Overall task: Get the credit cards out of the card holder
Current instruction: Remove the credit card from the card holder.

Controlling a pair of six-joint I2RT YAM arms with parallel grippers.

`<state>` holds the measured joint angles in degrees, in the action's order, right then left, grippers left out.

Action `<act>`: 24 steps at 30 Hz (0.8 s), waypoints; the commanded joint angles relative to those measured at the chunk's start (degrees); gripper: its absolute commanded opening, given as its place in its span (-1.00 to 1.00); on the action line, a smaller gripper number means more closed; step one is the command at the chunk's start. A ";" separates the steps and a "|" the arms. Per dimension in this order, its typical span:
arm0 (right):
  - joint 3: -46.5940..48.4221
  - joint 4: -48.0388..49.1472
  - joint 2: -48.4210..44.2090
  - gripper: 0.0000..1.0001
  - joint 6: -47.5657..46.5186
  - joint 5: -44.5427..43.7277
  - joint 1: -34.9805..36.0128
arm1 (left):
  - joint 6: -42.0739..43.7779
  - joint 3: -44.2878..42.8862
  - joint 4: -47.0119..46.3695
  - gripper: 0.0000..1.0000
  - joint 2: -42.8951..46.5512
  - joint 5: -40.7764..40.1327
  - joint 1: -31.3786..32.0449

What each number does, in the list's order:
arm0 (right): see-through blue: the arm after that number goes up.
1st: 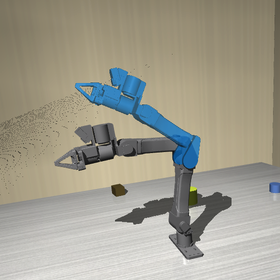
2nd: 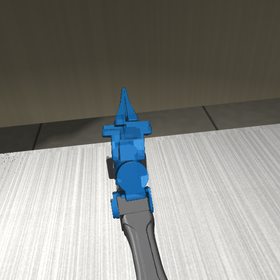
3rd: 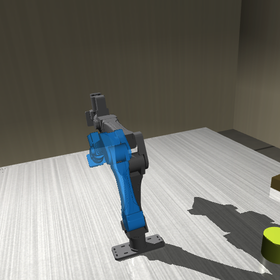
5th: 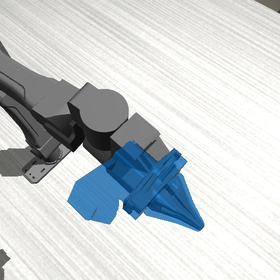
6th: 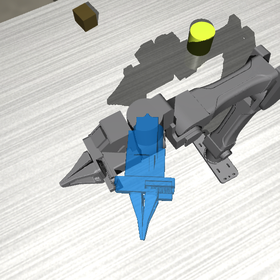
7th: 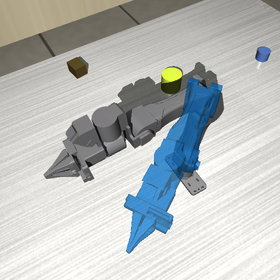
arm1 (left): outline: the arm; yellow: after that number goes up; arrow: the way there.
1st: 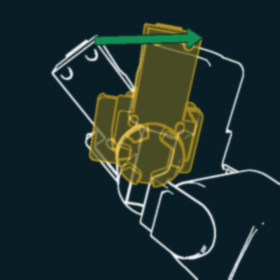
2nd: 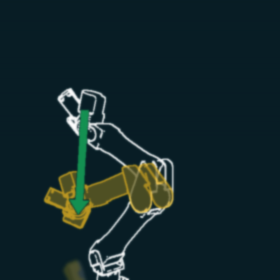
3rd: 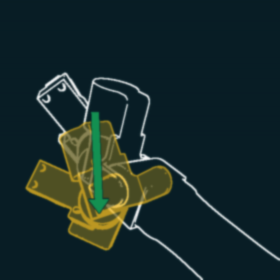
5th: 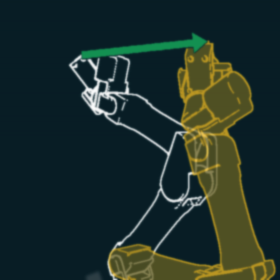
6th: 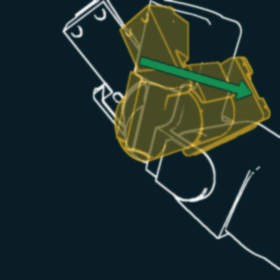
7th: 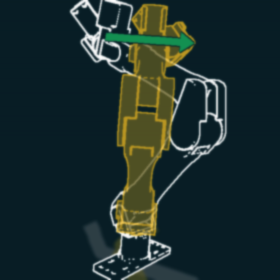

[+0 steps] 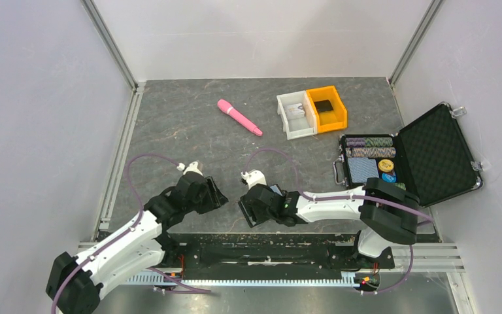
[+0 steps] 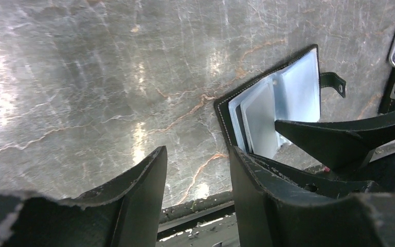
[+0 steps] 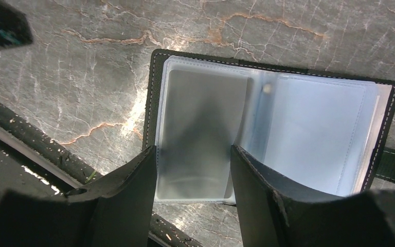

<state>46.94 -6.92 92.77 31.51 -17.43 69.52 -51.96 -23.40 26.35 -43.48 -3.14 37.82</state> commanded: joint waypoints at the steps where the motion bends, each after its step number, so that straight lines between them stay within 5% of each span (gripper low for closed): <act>1: -3.01 2.99 -0.80 0.08 1.91 3.36 -1.22 | 2.03 0.72 -6.60 0.10 -2.82 5.64 -0.21; 24: -8.85 9.81 -6.15 0.06 2.76 6.97 -4.16 | 0.81 -1.34 -23.47 -0.13 -21.96 13.86 -0.12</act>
<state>39.88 2.55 88.09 33.28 -10.79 65.95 -51.83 -22.26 6.70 -64.01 9.37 37.82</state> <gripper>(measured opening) 0.519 0.439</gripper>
